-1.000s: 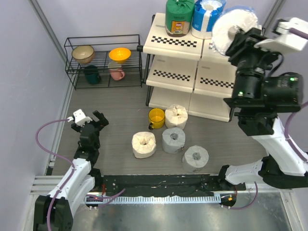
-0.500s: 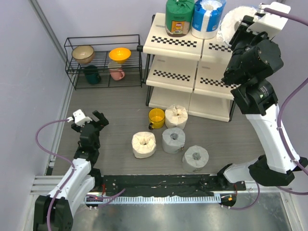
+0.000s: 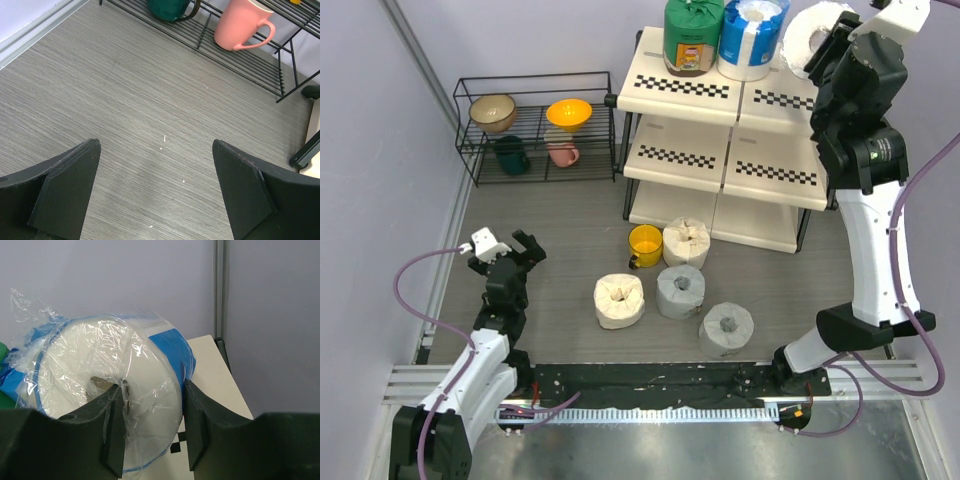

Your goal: Place and organize the paper towels onto the shelf

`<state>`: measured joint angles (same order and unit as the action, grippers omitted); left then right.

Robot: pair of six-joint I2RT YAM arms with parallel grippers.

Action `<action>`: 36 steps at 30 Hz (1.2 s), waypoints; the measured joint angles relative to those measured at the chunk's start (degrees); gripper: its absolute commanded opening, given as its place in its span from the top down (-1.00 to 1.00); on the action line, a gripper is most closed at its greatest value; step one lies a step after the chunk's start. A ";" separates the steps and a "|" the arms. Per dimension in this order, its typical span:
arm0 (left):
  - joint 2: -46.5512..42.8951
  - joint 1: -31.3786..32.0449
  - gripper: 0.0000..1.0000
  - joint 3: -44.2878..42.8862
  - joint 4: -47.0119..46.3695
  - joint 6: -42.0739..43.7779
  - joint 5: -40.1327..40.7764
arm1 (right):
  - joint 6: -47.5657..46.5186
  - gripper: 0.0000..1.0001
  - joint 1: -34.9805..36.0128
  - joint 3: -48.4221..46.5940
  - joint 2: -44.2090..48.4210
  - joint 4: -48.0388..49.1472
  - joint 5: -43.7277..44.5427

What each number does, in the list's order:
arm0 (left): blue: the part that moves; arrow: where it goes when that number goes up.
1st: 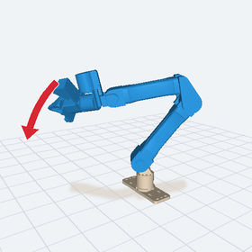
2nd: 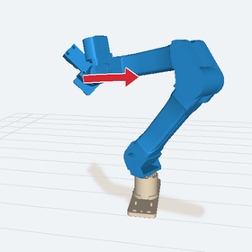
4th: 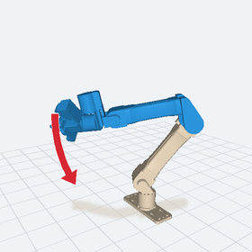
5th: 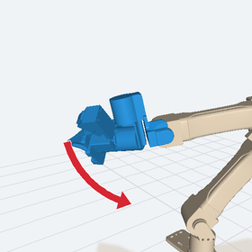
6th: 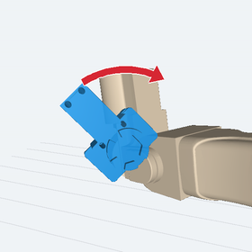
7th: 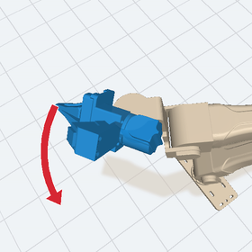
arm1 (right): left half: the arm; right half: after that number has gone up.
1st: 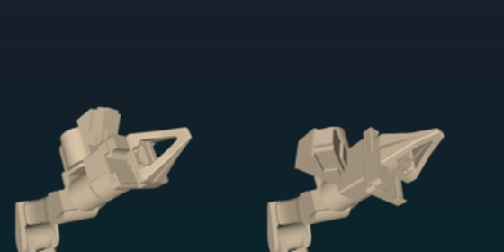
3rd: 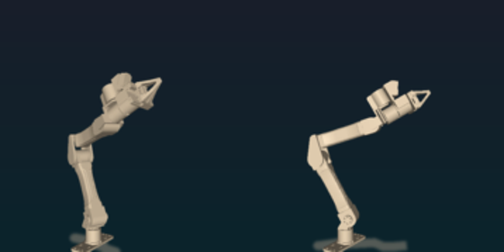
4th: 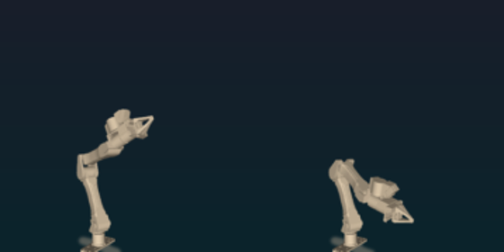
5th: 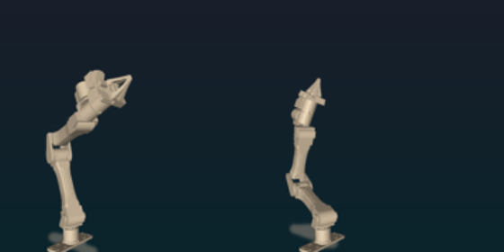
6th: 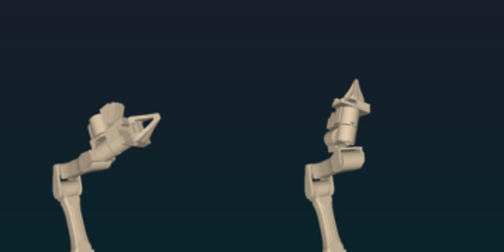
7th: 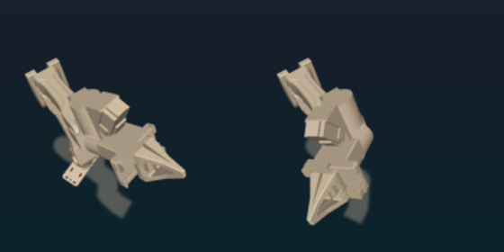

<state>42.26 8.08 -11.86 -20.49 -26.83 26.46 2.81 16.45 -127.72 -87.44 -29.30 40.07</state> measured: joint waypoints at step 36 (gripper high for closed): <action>0.52 -0.02 -0.99 0.00 0.24 -0.22 0.94 | 21.66 0.38 -18.51 -0.98 -2.95 -9.01 -32.79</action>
<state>42.78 8.05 -11.86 -20.25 -27.05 27.40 24.47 -2.07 -128.70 -90.39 -38.30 7.29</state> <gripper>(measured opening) 0.996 0.464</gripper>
